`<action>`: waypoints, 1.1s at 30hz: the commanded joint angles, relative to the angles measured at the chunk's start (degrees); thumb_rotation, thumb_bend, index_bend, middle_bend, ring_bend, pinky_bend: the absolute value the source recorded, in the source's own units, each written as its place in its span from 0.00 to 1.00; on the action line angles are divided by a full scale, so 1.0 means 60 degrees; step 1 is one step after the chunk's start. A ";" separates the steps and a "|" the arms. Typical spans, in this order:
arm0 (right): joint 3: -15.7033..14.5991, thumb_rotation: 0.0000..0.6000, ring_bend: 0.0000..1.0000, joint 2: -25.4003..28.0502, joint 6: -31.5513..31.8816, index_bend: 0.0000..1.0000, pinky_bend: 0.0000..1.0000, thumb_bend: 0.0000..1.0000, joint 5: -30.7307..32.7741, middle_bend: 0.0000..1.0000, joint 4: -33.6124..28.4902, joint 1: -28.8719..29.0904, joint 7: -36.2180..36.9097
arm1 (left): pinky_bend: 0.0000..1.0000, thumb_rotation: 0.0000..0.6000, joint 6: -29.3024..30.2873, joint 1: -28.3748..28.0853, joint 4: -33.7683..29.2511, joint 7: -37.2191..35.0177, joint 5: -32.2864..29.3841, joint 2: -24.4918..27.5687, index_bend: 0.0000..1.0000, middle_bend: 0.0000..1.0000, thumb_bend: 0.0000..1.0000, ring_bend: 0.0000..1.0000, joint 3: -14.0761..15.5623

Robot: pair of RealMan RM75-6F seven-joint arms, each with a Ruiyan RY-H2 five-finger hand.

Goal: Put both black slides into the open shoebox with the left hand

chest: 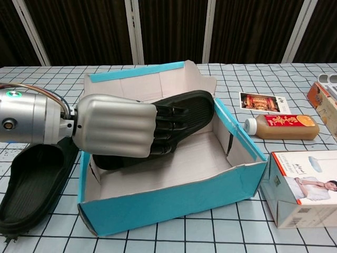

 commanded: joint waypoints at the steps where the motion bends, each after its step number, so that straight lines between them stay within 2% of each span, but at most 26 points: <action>1: 0.0002 1.00 0.22 -0.0003 -0.0001 0.17 0.22 0.23 -0.0003 0.17 0.0005 0.0004 -0.0004 | 0.05 0.75 -0.0007 0.0031 -0.0073 0.0106 -0.0066 0.0038 0.18 0.22 0.33 0.04 0.0003; 8: 0.0010 1.00 0.22 -0.0001 -0.0050 0.17 0.22 0.23 0.0018 0.16 0.0023 0.0024 0.0031 | 0.05 0.68 -0.0109 0.0038 -0.0268 0.0433 -0.0253 0.0093 0.17 0.20 0.30 0.04 -0.0037; 21: 0.0001 1.00 0.22 -0.0002 -0.0074 0.17 0.22 0.23 0.0015 0.16 0.0032 0.0031 0.0040 | 0.05 0.67 -0.0050 0.0041 -0.0310 0.0715 -0.0539 0.0043 0.16 0.17 0.25 0.04 -0.0050; 29: -0.0001 1.00 0.22 -0.0016 -0.0100 0.17 0.22 0.23 0.0016 0.16 0.0028 0.0049 0.0006 | 0.05 0.59 0.0190 0.0063 -0.0496 0.0757 -0.0671 0.0110 0.15 0.15 0.21 0.03 -0.0127; 33: -0.0004 1.00 0.22 -0.0009 -0.0105 0.17 0.22 0.23 0.0011 0.16 0.0000 0.0055 -0.0014 | 0.05 0.58 0.0243 0.0060 -0.0606 0.0893 -0.0772 0.0166 0.14 0.14 0.21 0.03 -0.0194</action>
